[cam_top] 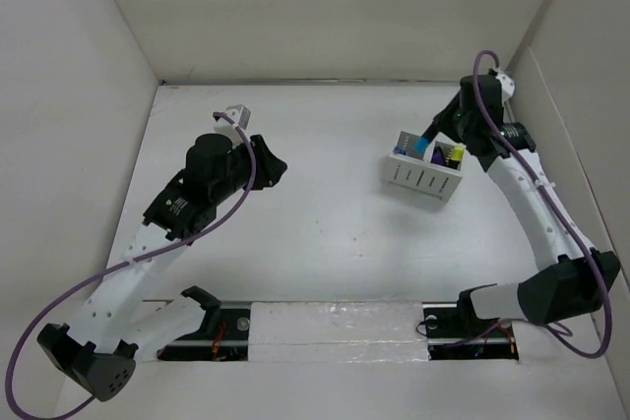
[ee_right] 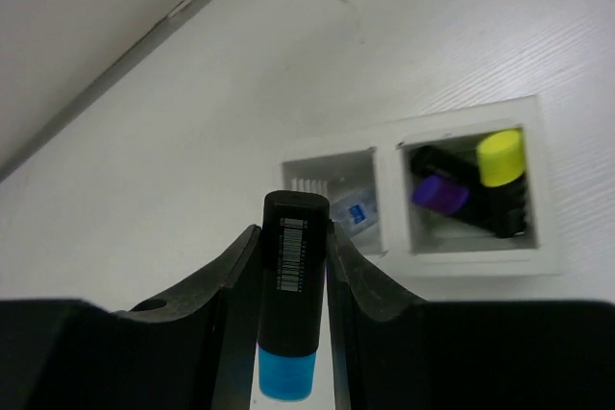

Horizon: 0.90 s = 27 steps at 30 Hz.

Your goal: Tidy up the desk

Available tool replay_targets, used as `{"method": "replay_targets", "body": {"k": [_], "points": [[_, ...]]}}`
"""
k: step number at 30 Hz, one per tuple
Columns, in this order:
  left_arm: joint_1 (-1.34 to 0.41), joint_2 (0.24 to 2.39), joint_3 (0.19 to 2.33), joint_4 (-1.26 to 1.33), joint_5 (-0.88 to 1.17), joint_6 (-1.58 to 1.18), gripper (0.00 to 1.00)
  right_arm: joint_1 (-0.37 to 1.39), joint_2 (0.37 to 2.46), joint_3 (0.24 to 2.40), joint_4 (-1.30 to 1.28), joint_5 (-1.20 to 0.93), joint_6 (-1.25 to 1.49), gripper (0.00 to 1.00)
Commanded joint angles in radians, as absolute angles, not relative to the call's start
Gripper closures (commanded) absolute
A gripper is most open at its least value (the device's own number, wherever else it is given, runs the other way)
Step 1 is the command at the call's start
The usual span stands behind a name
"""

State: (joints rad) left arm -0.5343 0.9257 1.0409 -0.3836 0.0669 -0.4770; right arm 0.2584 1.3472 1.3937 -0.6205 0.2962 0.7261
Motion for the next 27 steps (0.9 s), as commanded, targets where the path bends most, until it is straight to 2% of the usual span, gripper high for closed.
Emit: {"method": "replay_targets", "body": {"k": [1, 6, 13, 27], "points": [[-0.529, 0.945, 1.098, -0.339, 0.077, -0.495, 0.65, 0.158, 1.371, 1.344, -0.614, 0.342, 0.664, 0.95], [-0.529, 0.945, 1.1, -0.342, 0.081, -0.499, 0.65, 0.028, 1.408, 1.334, -0.581, 0.388, 0.624, 0.95], [-0.529, 0.95, 1.12, -0.357, 0.08, -0.482, 0.65, -0.021, 1.456, 1.383, -0.558, 0.492, 0.572, 0.95], [-0.529, 0.962, 1.112, -0.325, 0.165, -0.468, 0.65, 0.08, 1.583, 1.437, -0.554, 0.647, 0.554, 0.95]]}}
